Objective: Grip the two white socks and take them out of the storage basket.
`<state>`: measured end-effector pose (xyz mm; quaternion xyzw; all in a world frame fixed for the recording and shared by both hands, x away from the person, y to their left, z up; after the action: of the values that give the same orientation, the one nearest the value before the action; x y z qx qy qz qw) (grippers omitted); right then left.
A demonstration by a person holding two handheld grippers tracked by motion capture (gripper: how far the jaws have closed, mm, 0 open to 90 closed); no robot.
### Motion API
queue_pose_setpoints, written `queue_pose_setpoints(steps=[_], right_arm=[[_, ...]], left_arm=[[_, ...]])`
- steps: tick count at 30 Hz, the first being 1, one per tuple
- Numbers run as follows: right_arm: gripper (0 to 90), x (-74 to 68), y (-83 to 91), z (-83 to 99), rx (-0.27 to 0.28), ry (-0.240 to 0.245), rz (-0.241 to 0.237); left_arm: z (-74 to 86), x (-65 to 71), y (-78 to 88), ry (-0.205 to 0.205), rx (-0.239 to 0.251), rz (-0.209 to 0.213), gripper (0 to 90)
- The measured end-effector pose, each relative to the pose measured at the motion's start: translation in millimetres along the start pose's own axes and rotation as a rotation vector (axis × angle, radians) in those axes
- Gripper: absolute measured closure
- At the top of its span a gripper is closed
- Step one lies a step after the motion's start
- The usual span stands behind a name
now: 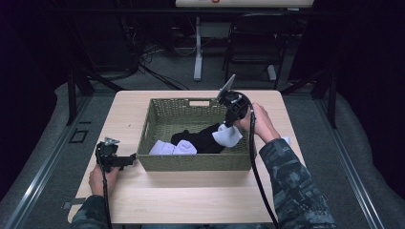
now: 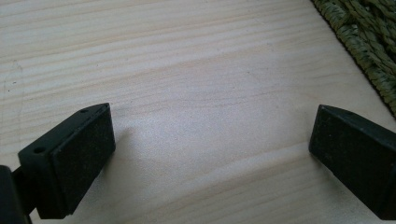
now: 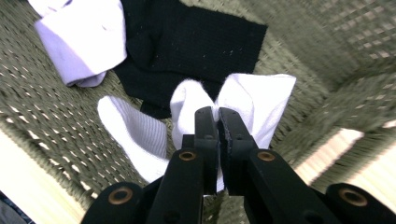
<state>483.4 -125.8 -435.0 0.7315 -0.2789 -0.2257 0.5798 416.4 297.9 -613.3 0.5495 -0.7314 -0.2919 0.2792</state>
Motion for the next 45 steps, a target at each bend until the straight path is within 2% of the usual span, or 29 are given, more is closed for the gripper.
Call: queue_pose_setpoints(steps=[1, 4, 5, 15, 26, 27, 33, 38, 39, 40, 41, 45], right_arm=[[87.2, 0.5, 7.5, -1.9, 0.006, 0.011, 0.010], [87.2, -1.1, 14.3, -4.1, 0.016, 0.005, 0.007], [87.2, -1.1, 20.8, -6.4, 0.018, 0.019, 0.017], [87.2, -4.4, 49.5, -15.9, 0.042, 0.035, 0.024], [87.1, -5.6, 79.9, -14.4, 0.076, 0.028, 0.046], [87.1, -3.4, 85.9, -12.2, 0.076, 0.026, 0.056], [87.1, 4.3, 97.7, -1.8, 0.090, 0.007, 0.074], [87.0, 21.0, 112.3, 22.1, 0.104, -0.039, 0.102], [87.0, 21.0, 112.3, 22.1, 0.104, -0.039, 0.102], [87.0, 28.0, 115.4, 31.6, 0.108, -0.058, 0.110], [87.0, 28.0, 115.4, 31.6, 0.108, -0.058, 0.110], [86.9, 42.0, 117.7, 50.9, 0.107, -0.097, 0.130]], left_arm=[[0.0, 0.0, 0.0, 0.000, 0.000, 0.000, 0.0], [0.0, -0.1, 0.0, 0.000, -0.001, 0.000, 0.0], [0.0, 0.0, 0.0, 0.000, 0.000, 0.000, 0.0], [0.0, 0.0, 0.0, 0.000, 0.000, 0.000, 0.0], [0.0, 0.1, 0.0, 0.002, 0.001, 0.000, 0.0], [0.0, 0.1, 0.0, 0.002, 0.001, 0.000, 0.0], [0.0, 0.1, -0.1, 0.002, 0.001, 0.001, 0.0], [0.0, 0.1, -0.1, 0.002, 0.002, 0.000, 0.0], [0.0, 0.1, -0.1, 0.002, 0.002, 0.000, 0.0], [0.0, 0.1, -0.1, 0.002, 0.001, 0.001, 0.0], [0.0, 0.1, -0.1, 0.002, 0.001, 0.001, 0.0], [0.0, 0.0, 0.0, -0.001, 0.000, 0.000, 0.0]])
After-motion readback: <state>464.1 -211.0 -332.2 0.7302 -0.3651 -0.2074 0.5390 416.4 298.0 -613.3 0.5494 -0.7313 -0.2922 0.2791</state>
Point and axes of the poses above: each handheld gripper's, and its own axes: y roughly backward along the jaws, z roughly out of its underside, x roughly to its right, the point moved 3 cm from there along -y, roughly forward along the jaws, and after that the axes turned 6 degrees about y, right-handed, at the moved point
